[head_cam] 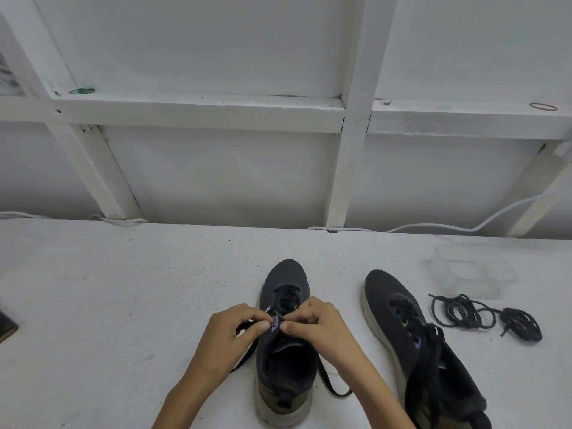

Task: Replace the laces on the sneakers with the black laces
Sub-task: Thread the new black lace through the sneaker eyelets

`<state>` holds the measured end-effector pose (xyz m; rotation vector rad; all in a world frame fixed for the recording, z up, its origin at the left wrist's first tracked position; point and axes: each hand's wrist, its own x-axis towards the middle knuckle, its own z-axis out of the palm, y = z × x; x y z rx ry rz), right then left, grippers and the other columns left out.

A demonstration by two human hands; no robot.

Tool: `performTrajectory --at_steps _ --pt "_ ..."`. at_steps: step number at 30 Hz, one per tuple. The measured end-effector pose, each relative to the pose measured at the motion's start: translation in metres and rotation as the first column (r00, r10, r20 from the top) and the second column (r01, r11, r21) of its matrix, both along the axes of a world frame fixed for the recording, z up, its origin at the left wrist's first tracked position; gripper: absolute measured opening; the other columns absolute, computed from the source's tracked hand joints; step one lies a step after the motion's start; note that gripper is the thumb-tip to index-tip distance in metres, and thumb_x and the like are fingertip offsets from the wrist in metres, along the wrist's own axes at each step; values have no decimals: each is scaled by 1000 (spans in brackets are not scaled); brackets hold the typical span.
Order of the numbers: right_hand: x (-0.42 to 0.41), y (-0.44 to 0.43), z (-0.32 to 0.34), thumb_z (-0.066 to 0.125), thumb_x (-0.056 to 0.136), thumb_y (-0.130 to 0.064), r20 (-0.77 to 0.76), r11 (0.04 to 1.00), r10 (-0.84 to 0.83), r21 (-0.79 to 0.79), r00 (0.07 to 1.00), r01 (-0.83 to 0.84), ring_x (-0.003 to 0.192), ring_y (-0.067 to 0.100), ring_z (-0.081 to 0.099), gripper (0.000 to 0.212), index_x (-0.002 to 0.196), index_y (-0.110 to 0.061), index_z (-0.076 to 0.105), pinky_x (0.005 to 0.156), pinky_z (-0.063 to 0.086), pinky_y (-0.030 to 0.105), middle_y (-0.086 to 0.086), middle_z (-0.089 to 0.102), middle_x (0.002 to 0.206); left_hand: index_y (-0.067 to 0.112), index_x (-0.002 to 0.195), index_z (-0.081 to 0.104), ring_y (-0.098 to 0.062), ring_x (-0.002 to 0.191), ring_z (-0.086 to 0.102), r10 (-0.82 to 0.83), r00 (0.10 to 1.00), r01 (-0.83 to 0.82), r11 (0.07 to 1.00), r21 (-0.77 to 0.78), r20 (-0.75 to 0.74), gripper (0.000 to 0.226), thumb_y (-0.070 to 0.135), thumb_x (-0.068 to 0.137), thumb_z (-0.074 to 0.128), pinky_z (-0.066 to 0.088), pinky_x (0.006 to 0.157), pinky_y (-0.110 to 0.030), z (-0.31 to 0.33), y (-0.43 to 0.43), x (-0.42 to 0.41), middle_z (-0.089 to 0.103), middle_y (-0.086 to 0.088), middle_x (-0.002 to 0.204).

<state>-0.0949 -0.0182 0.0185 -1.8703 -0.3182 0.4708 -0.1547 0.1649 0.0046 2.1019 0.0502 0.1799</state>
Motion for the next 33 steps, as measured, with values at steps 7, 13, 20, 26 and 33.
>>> performTrajectory --at_steps 7,13,20,26,33 --pt "0 0 -5 78 79 -16 -36 1000 -11 28 999 12 93 22 63 12 84 -26 81 90 52 40 5 57 94 37 83 76 -6 83 65 12 999 -18 992 127 52 21 16 83 74 46 70 -11 3 -3 2 70 21 83" --pt "0 0 -9 79 78 -18 -47 998 -29 49 998 31 88 16 62 10 86 -23 81 89 53 37 1 56 92 37 84 77 -1 83 63 -53 999 49 969 244 11 14 23 83 75 47 71 -16 13 0 5 69 23 82" --pt "3 -4 -6 75 83 -16 5 999 36 -31 999 -36 69 -7 50 14 91 -25 81 72 42 13 -9 49 83 36 82 65 1 80 65 -72 989 95 979 182 -128 22 21 75 79 48 73 -11 31 2 19 69 17 74" --pt "-4 4 -12 81 74 -21 62 998 -37 -57 997 40 74 1 53 13 84 -30 80 75 47 25 -7 53 85 32 79 67 7 80 64 -157 969 193 963 189 -191 15 22 77 78 43 71 -9 33 4 29 71 14 74" --pt "-11 8 -17 80 76 -26 104 990 -103 -85 989 112 80 1 57 16 72 -41 74 74 47 21 -12 55 86 27 78 73 1 81 68 -185 950 197 980 23 -251 9 25 76 81 51 80 -20 26 15 32 73 13 78"
